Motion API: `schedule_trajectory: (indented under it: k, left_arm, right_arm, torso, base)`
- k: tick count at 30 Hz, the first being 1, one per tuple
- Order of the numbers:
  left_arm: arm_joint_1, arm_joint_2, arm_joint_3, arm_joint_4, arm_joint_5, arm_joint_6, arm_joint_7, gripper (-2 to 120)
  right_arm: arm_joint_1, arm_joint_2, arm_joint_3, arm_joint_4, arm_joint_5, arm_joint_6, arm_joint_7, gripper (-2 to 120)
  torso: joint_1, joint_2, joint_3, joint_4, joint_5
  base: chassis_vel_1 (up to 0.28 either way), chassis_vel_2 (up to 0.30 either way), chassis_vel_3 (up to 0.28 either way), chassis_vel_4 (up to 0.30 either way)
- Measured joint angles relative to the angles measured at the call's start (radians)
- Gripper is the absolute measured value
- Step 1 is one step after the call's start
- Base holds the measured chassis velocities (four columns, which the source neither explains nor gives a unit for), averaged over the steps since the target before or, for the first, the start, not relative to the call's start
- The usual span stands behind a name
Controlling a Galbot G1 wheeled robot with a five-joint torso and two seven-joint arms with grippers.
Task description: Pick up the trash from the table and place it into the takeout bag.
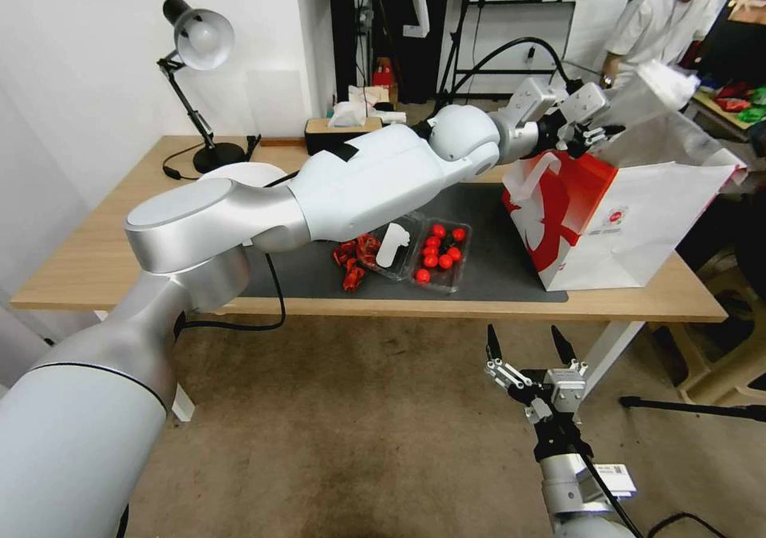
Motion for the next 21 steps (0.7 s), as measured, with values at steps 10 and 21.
schedule_trajectory:
  k: [10,21]
  left_arm:
    - [0.009,0.062,-0.030,-0.057,-0.002,0.001,-0.018,75]
    - [0.147,0.309,-0.191,-0.350,-0.008,0.044,-0.244,100]
  right_arm:
    - [0.001,0.008,-0.004,-0.002,-0.004,0.000,-0.001,100]
    - [-0.005,0.009,-0.005,0.010,-0.006,0.029,-0.003,100]
  torso:
    - [0.000,0.000,0.000,0.0000,0.0000]
    - [0.000,0.000,0.000,0.0002,-0.0004]
  base:
    - [0.000,0.000,0.000,0.000]
    - [0.000,0.000,0.000,0.000]
